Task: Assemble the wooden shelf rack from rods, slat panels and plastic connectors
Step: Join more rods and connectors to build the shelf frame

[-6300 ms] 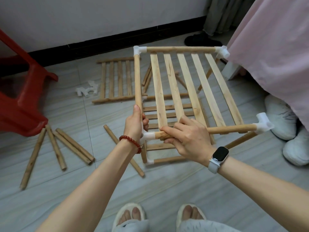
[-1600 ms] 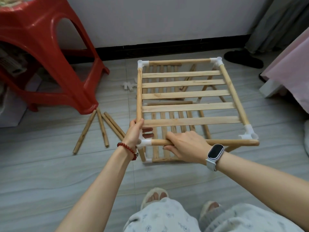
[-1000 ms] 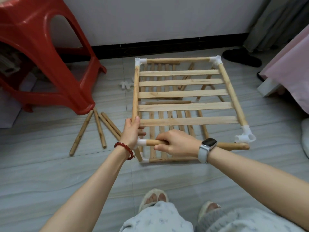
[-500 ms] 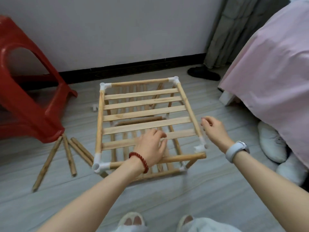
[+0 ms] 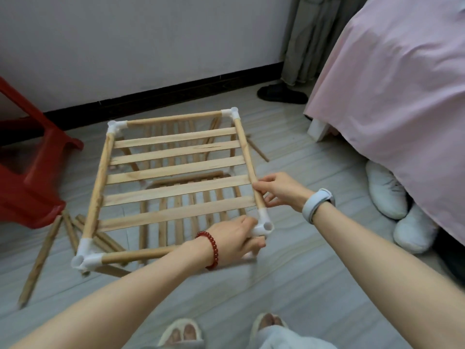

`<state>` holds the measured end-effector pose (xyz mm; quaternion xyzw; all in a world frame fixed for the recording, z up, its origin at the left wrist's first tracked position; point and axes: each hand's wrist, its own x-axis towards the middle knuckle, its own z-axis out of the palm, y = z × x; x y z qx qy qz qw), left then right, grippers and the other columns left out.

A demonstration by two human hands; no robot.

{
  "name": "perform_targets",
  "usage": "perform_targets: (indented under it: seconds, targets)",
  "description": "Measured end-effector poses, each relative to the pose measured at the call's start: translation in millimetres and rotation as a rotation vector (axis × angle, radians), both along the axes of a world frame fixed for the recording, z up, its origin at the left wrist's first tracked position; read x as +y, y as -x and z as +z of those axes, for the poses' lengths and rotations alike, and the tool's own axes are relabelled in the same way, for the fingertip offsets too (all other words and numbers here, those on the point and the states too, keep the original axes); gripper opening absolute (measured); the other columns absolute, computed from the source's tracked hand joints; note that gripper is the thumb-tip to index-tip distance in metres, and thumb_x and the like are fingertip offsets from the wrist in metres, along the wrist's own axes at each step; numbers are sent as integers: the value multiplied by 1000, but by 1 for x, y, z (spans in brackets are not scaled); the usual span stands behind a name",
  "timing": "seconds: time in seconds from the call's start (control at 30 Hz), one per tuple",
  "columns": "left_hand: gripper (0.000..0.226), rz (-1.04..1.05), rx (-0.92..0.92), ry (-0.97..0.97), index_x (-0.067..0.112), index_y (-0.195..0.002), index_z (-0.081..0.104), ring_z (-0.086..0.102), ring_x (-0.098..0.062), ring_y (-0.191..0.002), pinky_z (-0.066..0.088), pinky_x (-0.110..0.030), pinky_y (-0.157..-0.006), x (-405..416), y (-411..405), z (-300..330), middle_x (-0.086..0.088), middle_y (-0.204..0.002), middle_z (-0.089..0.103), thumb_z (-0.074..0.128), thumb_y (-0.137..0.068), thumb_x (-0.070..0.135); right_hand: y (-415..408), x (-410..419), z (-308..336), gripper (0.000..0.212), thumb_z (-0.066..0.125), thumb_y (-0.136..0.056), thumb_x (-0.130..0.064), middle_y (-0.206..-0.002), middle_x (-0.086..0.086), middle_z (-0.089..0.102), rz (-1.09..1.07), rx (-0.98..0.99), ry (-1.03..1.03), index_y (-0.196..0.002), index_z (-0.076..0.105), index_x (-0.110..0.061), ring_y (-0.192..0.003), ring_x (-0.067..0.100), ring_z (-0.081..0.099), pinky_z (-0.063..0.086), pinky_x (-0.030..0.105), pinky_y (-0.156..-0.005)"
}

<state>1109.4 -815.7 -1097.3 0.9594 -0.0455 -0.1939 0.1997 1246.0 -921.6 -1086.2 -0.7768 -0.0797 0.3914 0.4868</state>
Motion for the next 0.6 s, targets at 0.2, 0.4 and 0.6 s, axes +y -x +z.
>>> perform_targets:
  seconds: [0.2,0.4,0.6]
  targets:
    - [36,15,185,13,17,-117,47,53,-17,-90,45,-32,-81,35,37,13,0,-108,57,45,-94,44,48,28,-9,19,48,-89,-18,-61,2,43,12,62,-3,-71,47,-13,-39,10,38,36,20,-40]
    - [44,242,-7,-139,21,-87,45,53,-16,-73,41,-31,-63,6,53,9,1,-85,58,25,-93,60,73,53,-24,55,29,-99,-41,-97,9,53,-91,-104,66,-134,30,1,-84,21,53,48,36,-76]
    - [39,290,-206,-278,16,-84,43,57,-24,-69,35,-30,-56,-4,56,-7,-3,-83,65,29,-92,52,67,55,-37,57,23,-100,-41,-112,16,51,-100,-267,113,-128,35,8,-93,22,47,36,30,-78]
